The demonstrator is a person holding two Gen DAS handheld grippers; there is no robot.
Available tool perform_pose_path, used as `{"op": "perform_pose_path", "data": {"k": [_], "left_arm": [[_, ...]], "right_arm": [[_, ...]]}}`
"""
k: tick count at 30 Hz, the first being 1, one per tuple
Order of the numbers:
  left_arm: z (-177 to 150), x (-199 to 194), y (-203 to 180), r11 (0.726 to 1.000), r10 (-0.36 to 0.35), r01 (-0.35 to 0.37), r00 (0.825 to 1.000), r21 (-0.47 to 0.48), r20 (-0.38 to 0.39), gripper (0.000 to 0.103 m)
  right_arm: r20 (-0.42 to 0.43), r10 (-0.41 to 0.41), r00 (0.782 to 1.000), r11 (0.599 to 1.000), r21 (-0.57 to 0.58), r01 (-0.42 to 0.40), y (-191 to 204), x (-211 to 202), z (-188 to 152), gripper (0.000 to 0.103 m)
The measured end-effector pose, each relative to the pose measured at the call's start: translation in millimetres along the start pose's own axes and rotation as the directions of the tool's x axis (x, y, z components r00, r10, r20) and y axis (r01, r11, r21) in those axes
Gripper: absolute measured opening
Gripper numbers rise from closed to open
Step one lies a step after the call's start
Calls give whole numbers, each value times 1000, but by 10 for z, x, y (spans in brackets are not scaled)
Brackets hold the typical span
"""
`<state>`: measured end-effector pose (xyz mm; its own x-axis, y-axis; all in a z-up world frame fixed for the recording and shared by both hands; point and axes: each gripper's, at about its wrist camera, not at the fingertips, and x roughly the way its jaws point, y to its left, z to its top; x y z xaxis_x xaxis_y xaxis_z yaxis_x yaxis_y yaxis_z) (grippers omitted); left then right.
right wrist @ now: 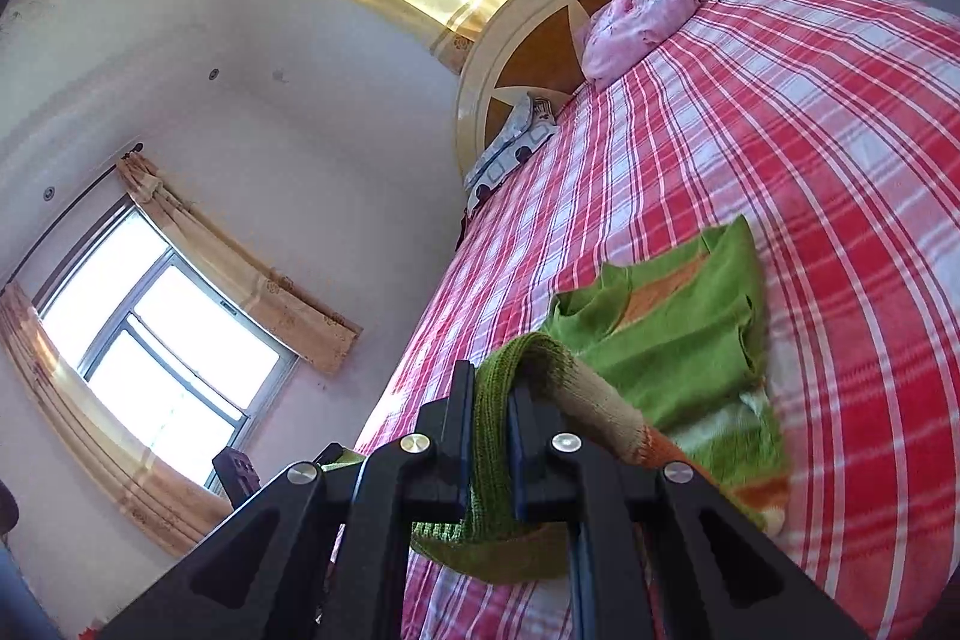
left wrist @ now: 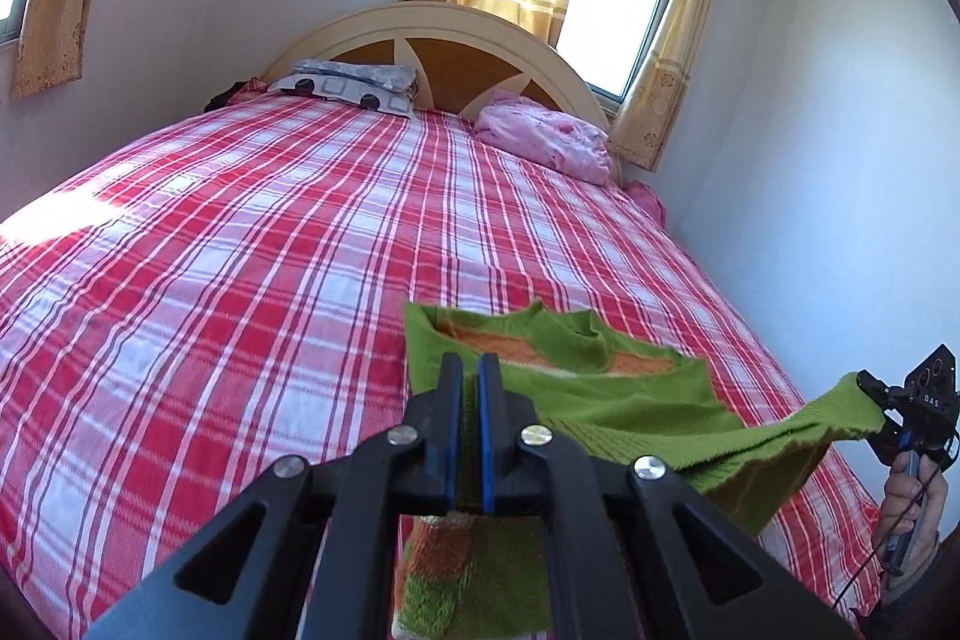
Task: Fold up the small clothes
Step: 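Lift the hem with both tools and fold it over toward the collar, then lower the folded hem onto the sweater and open both tools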
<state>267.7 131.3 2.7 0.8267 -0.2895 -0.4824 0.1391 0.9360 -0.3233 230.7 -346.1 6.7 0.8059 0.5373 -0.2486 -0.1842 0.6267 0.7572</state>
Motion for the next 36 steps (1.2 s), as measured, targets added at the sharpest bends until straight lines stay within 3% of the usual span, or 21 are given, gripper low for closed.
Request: {"op": "perform_pose_path", "data": {"k": [14, 25, 29, 31, 32, 33, 34, 35, 36], "left_arm": [[389, 912, -25, 997, 74, -73, 997, 35, -34, 5], [440, 1758, 182, 980, 197, -194, 974, 38, -116, 0], [317, 1890, 207, 980, 201, -196, 969, 46, -143, 0], [236, 1938, 198, 985, 170, -161, 968, 65, -183, 11], [211, 1957, 190, 986, 157, -143, 967, 79, -203, 22], [195, 1977, 183, 987, 150, -134, 966, 88, -210, 27], [179, 1957, 187, 988, 137, -120, 968, 93, -208, 36], [174, 1932, 188, 989, 131, -113, 970, 96, -203, 44], [178, 1925, 189, 990, 122, -105, 972, 96, -200, 49]], "right_arm": [[-42, -104, 994, 991, 74, 107, -534, 644, 462, 9], [-88, -236, 968, 956, 156, 247, -1183, 1258, 805, 2], [-101, -266, 959, 957, 94, 275, -1259, 1422, 903, 2], [-140, -287, 948, 955, 35, 294, -1238, 1502, 904, 4], [-160, -296, 942, 954, 6, 300, -1233, 1542, 896, 16], [-182, -297, 937, 954, -16, 300, -1240, 1580, 885, 47], [-202, -293, 934, 955, -25, 295, -1258, 1610, 874, 63], [-216, -290, 932, 956, -30, 291, -1268, 1632, 864, 77], [-224, -289, 931, 957, -36, 288, -1272, 1643, 857, 77]]}}
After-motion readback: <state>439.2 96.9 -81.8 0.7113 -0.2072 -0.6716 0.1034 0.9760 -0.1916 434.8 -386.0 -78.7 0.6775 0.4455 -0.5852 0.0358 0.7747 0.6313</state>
